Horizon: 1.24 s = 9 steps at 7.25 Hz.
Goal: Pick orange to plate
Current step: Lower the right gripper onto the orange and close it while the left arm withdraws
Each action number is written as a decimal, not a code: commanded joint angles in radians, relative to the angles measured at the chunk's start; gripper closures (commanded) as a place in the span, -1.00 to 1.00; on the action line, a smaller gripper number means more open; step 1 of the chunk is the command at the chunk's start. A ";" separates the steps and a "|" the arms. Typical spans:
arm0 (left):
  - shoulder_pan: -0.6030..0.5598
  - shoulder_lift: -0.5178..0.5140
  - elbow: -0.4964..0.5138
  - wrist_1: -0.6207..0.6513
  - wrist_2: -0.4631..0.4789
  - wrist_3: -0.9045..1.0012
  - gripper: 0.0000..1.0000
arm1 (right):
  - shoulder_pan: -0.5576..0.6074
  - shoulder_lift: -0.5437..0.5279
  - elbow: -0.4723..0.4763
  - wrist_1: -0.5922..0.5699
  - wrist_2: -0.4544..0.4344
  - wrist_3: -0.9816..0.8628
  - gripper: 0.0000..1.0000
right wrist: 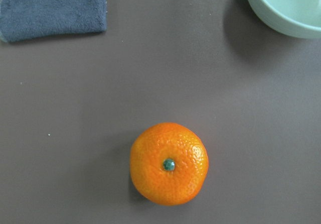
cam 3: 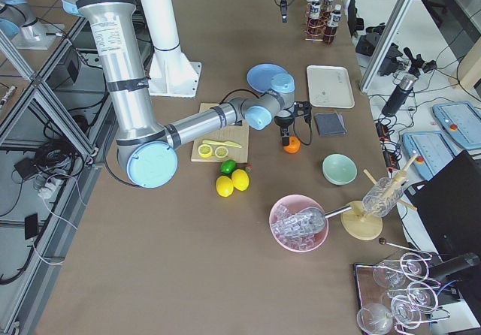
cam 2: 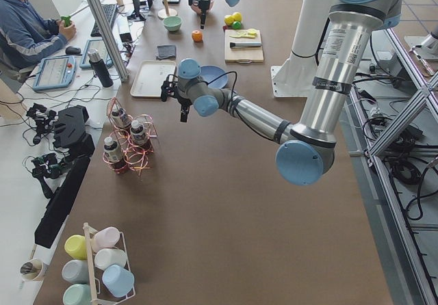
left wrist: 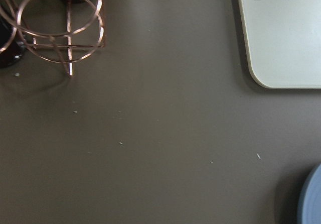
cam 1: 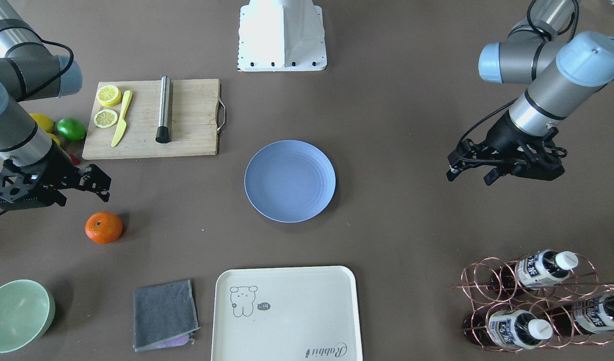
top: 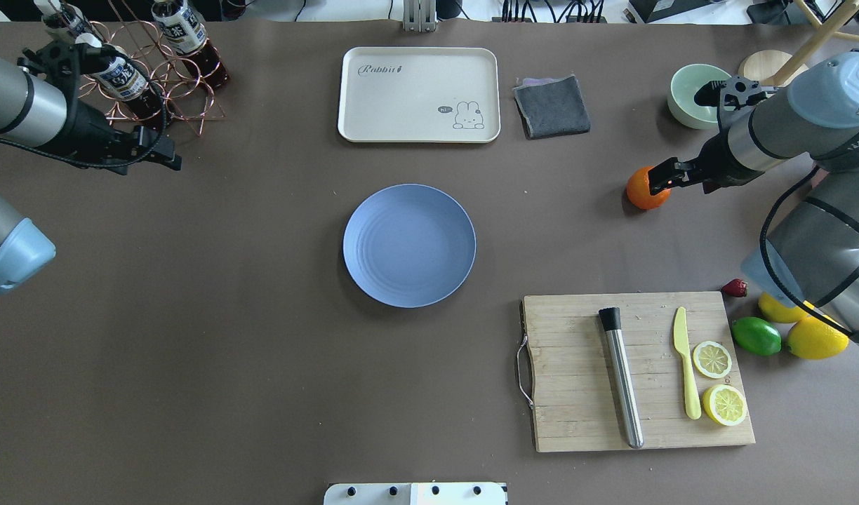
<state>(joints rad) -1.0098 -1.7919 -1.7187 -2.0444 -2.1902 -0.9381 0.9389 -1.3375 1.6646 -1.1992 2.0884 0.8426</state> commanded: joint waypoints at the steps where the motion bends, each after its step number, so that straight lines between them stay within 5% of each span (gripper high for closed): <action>1: -0.125 0.144 0.005 0.025 -0.075 0.234 -0.96 | 0.001 0.041 -0.038 -0.028 0.001 0.001 -1.00; 2: -0.209 0.143 0.036 0.171 -0.214 0.392 -0.96 | 0.000 0.075 -0.077 -0.026 0.001 -0.002 -1.00; 4: -0.286 0.157 0.041 0.347 -0.217 0.672 -0.96 | 0.000 0.118 -0.153 -0.023 0.002 -0.011 -1.00; 9: -0.289 0.160 0.036 0.359 -0.224 0.697 -0.96 | -0.046 0.146 -0.240 -0.014 -0.010 -0.001 -1.00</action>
<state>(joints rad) -1.2988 -1.6323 -1.6823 -1.6847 -2.4128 -0.2418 0.9044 -1.1927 1.4285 -1.2153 2.0803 0.8374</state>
